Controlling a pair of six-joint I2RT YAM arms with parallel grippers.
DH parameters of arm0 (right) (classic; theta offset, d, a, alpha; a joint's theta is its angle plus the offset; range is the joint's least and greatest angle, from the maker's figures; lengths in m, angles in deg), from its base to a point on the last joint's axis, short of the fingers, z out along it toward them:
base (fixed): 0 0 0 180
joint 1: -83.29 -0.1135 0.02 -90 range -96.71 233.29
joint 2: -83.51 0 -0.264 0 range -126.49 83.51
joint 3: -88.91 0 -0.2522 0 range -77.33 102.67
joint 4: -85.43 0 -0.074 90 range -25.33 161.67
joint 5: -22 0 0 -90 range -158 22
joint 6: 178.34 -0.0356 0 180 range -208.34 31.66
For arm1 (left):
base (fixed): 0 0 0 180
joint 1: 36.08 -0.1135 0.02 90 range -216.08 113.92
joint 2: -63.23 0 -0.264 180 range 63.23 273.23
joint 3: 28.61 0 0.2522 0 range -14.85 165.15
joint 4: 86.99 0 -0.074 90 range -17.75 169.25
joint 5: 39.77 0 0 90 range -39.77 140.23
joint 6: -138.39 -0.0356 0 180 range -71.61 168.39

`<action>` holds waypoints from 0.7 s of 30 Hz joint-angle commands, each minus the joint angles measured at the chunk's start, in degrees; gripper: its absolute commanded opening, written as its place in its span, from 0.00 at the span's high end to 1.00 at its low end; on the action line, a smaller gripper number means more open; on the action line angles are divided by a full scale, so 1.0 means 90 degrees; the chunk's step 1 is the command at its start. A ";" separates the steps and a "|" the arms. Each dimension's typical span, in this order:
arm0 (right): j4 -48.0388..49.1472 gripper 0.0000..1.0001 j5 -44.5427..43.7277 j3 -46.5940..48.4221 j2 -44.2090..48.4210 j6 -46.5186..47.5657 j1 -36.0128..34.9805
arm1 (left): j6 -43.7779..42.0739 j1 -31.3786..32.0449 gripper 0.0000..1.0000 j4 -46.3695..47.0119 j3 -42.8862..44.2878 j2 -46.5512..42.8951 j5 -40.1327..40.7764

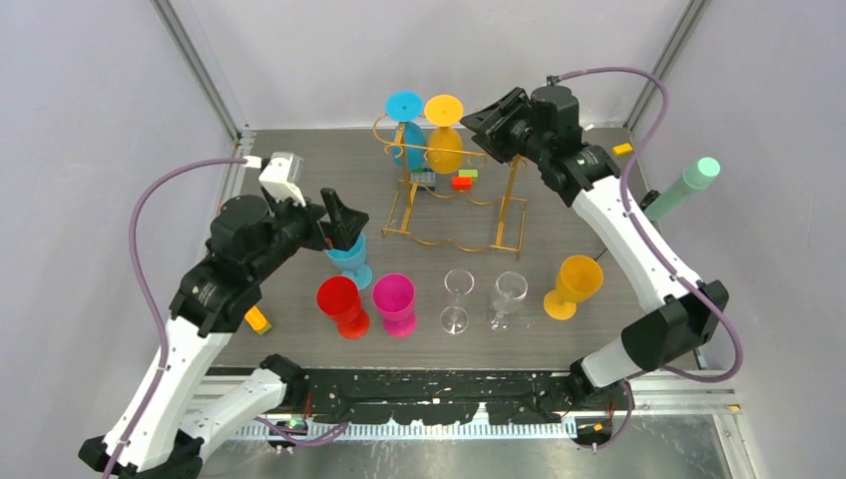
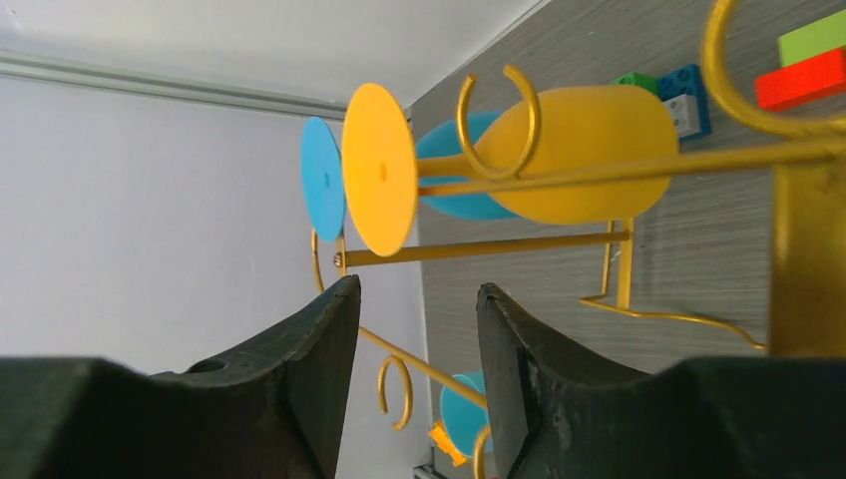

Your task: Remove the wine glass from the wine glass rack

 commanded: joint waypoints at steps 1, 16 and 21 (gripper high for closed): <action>0.0584 0.48 0.0154 0.0325 -0.0177 -0.0090 -0.0025 | 0.0082 -0.0021 0.00 0.1042 -0.0196 -0.0359 -0.0389; 0.0967 0.51 0.0140 0.0459 -0.0846 -0.0711 -0.0019 | -0.0039 -0.0021 0.00 0.0892 -0.0235 -0.0488 -0.0199; 0.1444 0.56 0.0307 0.0166 -0.0910 -0.1084 0.0015 | -0.0072 -0.0021 0.00 0.0871 -0.0249 -0.0500 -0.0152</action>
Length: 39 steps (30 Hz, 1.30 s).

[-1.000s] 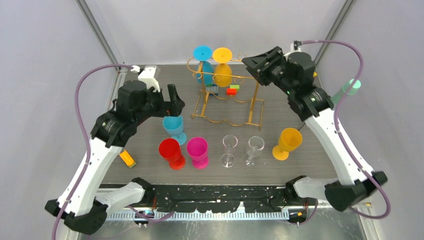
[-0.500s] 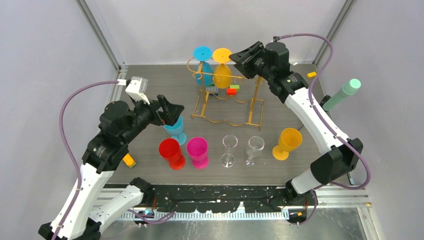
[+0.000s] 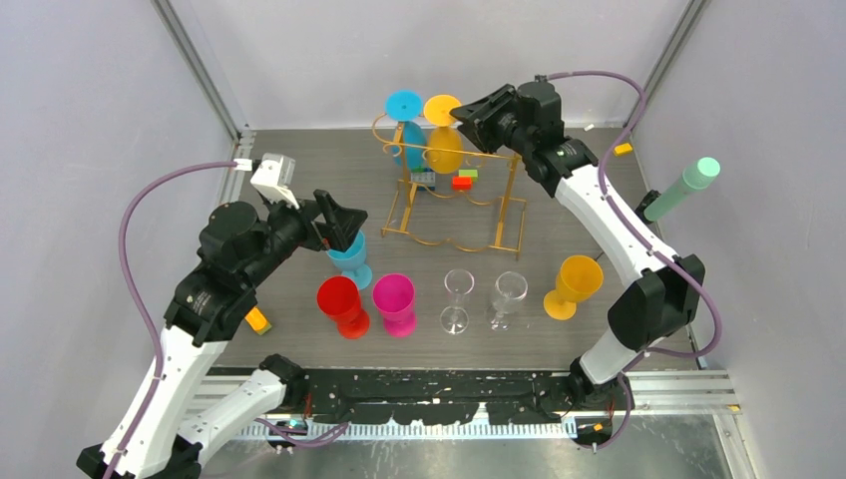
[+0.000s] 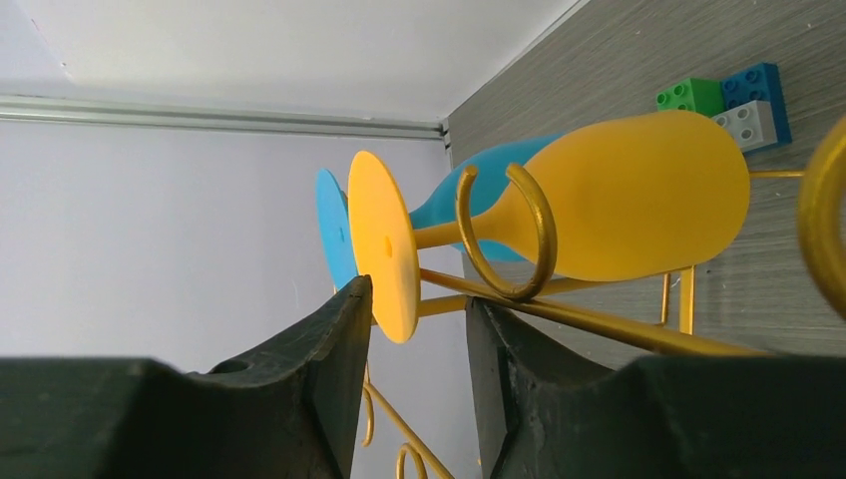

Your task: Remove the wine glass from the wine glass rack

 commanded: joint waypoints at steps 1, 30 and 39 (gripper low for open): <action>0.0576 0.57 0.0163 -0.0011 -0.0013 -0.0439 0.0019 | -0.0085 -0.0021 0.00 0.0320 -0.0029 -0.0101 0.0103; 0.1146 0.99 0.0474 -0.0157 0.0000 -0.0858 0.0097 | -0.0139 -0.0021 0.00 0.0182 -0.0002 -0.0200 0.0270; 0.1813 1.00 0.0072 -0.0323 0.0202 -0.0304 0.0097 | -0.0124 -0.0021 0.00 0.0187 -0.0001 -0.0210 0.0266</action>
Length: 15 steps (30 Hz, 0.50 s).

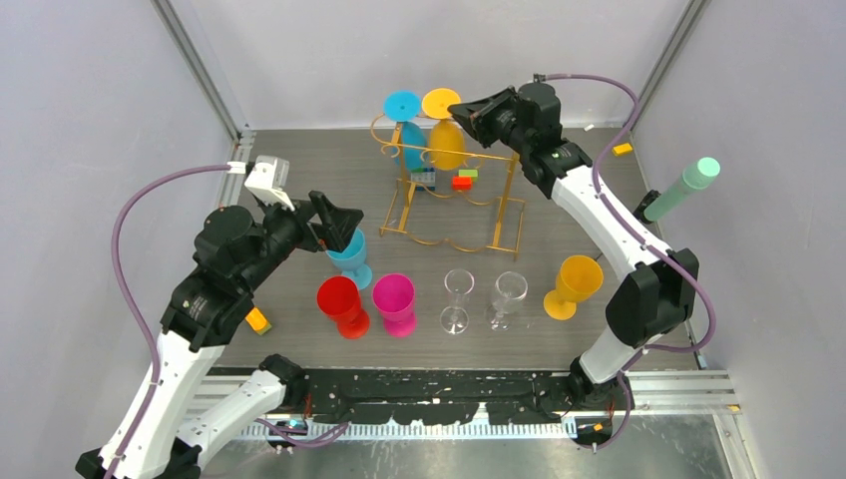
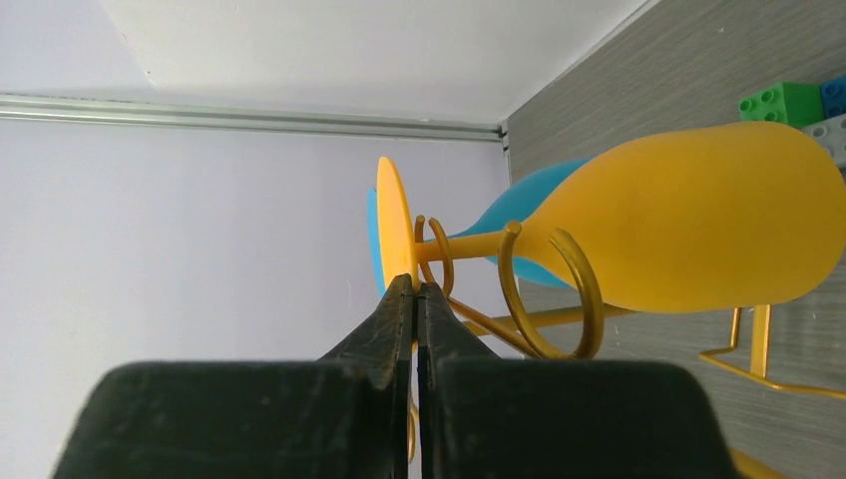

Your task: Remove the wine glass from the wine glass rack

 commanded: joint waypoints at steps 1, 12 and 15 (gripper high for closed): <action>0.0933 1.00 -0.0330 -0.0107 0.0367 0.0480 0.0010 | -0.0100 -0.0021 0.00 0.0188 0.0026 -0.0079 0.0069; 0.1761 1.00 -0.0644 -0.0130 0.0107 0.0887 0.0010 | -0.0100 -0.0021 0.00 0.0205 0.0018 -0.0048 0.0064; 0.1813 1.00 -0.0802 -0.0040 0.0033 0.1003 0.0014 | -0.0109 -0.0021 0.00 0.0195 0.0016 -0.0049 0.0069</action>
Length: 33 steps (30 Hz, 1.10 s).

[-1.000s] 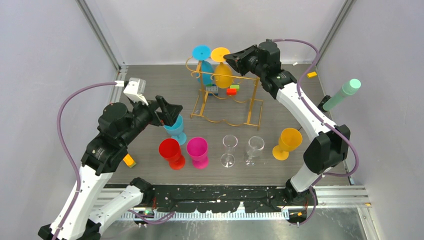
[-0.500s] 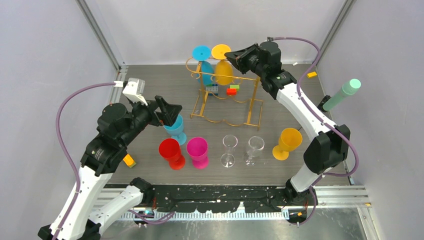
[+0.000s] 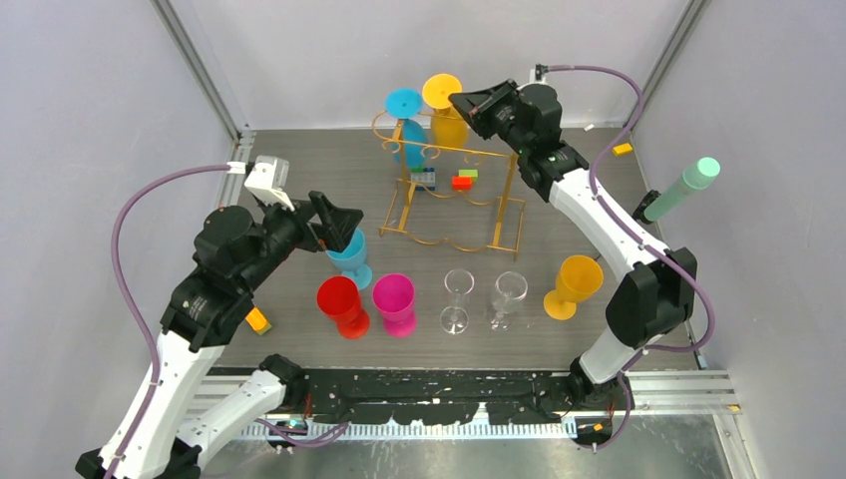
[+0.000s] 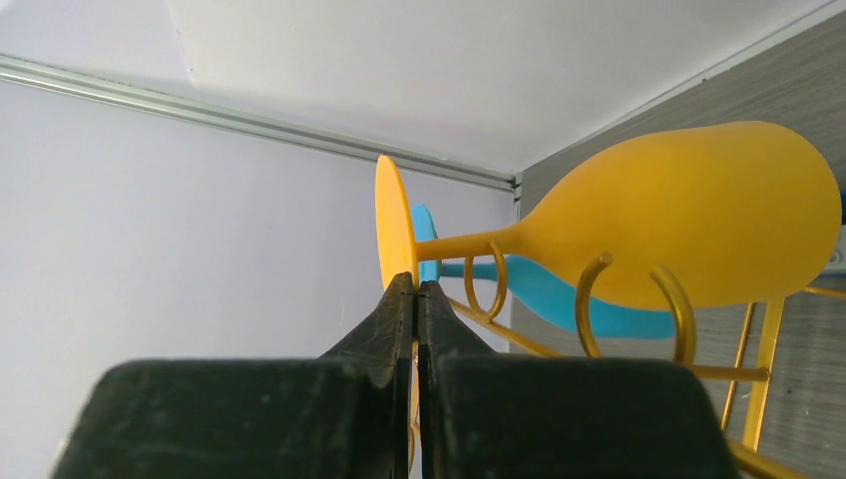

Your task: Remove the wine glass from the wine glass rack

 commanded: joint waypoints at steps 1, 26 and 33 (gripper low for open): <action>0.0802 1.00 -0.0452 0.0249 -0.0033 0.0346 0.0018 | -0.0113 -0.0021 0.00 0.0195 0.0016 -0.0040 0.0064; 0.0717 1.00 -0.1030 0.0827 0.0492 0.1484 -0.0263 | 0.0285 -0.0021 0.00 0.0377 0.0004 -0.0010 -0.0166; 0.0866 1.00 -0.0494 0.0576 0.1386 0.1190 -0.0276 | 0.0830 -0.0021 0.00 0.0639 -0.0015 0.0056 -0.0374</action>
